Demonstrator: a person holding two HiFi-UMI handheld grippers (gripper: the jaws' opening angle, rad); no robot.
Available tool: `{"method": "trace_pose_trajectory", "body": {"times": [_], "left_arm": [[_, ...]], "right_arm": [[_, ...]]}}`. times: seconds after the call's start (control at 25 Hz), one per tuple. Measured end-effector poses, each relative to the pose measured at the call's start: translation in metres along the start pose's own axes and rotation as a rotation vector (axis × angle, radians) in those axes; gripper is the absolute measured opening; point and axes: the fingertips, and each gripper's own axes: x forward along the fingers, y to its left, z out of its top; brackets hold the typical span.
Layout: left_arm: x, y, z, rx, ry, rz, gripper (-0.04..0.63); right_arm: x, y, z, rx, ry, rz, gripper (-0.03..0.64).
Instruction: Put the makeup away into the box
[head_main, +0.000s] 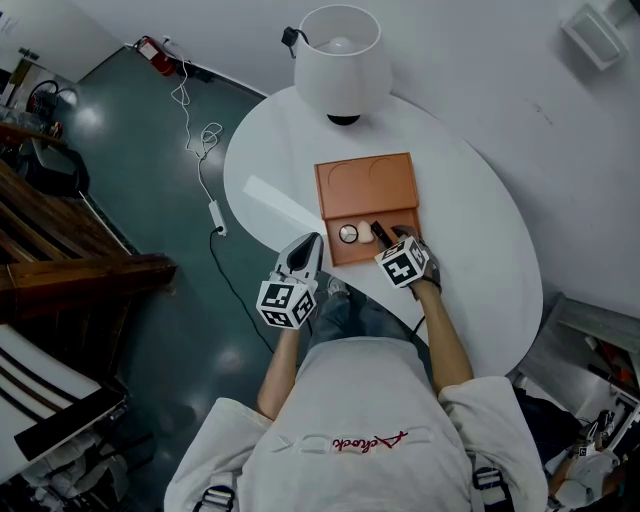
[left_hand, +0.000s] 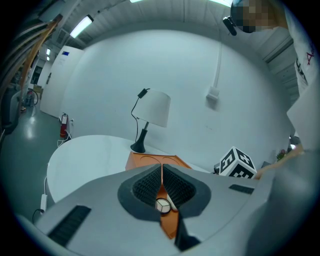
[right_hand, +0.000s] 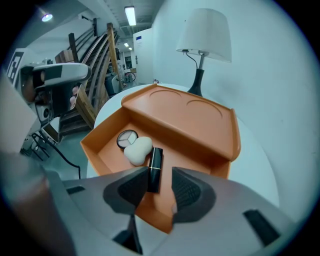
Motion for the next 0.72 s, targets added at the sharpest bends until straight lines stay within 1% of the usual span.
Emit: {"method": "trace_pose_trajectory", "body": {"times": [0.16, 0.4, 0.44, 0.48, 0.52, 0.56, 0.6, 0.72], "left_arm": [[0.001, -0.005, 0.001, 0.006, 0.000, -0.007, 0.015], [0.000, -0.018, 0.006, 0.022, -0.009, -0.019, 0.015], [0.000, -0.020, 0.007, 0.028, -0.011, -0.021, 0.015], [0.000, -0.023, 0.008, 0.033, -0.013, -0.022, 0.015], [-0.001, -0.026, 0.009, 0.038, -0.015, -0.023, 0.015], [-0.002, -0.029, 0.010, 0.042, -0.016, -0.024, 0.015], [-0.003, -0.033, 0.010, 0.047, -0.018, -0.025, 0.015], [-0.005, -0.044, 0.013, 0.063, -0.024, -0.027, 0.015]], "right_arm": [[-0.006, 0.001, 0.004, 0.010, -0.054, 0.005, 0.153], [-0.022, -0.003, 0.016, -0.007, -0.151, -0.017, 0.152], [-0.026, -0.005, 0.019, 0.001, -0.172, -0.025, 0.145], [-0.031, -0.007, 0.020, 0.013, -0.192, -0.037, 0.113], [-0.036, -0.010, 0.021, 0.025, -0.209, -0.051, 0.096], [-0.040, -0.012, 0.020, 0.035, -0.225, -0.063, 0.059], [-0.044, -0.013, 0.019, 0.042, -0.240, -0.072, 0.043], [-0.058, -0.018, 0.019, 0.070, -0.302, -0.088, 0.025]]}}
